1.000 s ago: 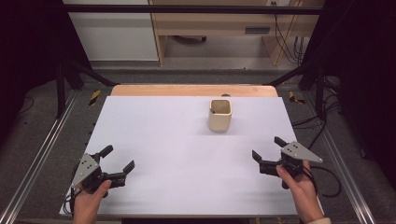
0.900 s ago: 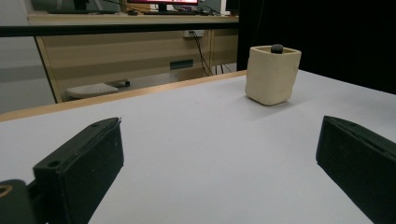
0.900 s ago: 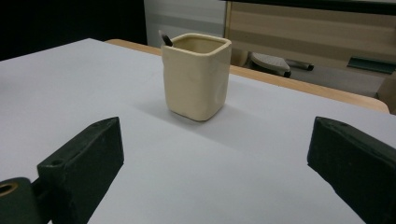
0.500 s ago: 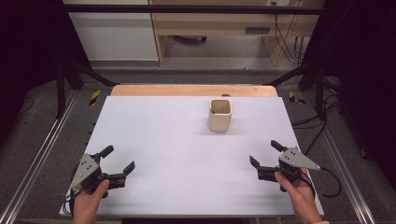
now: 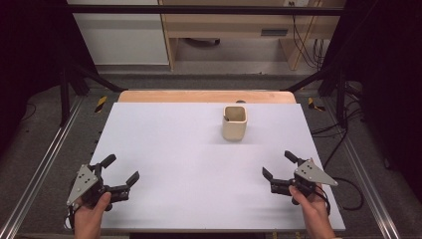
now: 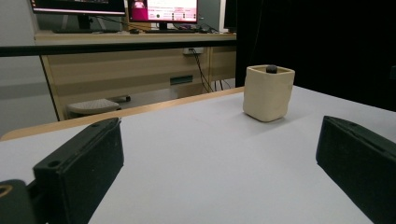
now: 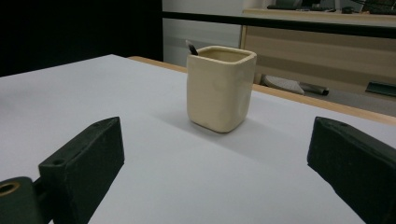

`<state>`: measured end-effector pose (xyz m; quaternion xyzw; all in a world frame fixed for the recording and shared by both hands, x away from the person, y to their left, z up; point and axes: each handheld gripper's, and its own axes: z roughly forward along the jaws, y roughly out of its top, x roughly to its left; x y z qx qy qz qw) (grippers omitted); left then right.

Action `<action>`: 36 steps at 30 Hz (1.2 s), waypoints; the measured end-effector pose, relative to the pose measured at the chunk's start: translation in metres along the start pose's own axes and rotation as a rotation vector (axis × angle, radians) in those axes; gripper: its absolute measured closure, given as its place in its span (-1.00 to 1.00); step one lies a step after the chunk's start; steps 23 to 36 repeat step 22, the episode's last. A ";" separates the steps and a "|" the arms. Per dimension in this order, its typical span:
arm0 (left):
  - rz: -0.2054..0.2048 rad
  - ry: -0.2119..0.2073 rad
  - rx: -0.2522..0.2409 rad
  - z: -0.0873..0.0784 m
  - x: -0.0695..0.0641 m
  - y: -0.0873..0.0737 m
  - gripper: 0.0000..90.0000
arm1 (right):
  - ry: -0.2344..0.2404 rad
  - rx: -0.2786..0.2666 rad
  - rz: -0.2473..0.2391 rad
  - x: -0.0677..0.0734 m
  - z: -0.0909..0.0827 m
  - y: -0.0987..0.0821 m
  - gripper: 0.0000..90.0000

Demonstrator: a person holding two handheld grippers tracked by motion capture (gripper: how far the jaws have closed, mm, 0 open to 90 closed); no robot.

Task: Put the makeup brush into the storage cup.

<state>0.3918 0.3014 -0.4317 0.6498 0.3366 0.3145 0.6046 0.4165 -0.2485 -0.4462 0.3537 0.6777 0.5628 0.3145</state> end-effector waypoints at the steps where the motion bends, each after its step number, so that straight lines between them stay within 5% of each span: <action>1: 0.001 -0.003 -0.002 -0.001 0.001 0.001 -0.99 | 0.004 -0.002 -0.001 0.001 0.000 0.000 -0.91; 12: 0.020 -0.041 -0.001 -0.004 0.004 0.003 -0.99 | 0.012 -0.022 -0.031 -0.001 -0.004 -0.003 -0.91; 36: 0.003 -0.029 -0.016 -0.010 0.014 0.002 -0.99 | -0.013 -0.018 -0.031 -0.008 -0.013 -0.010 -0.94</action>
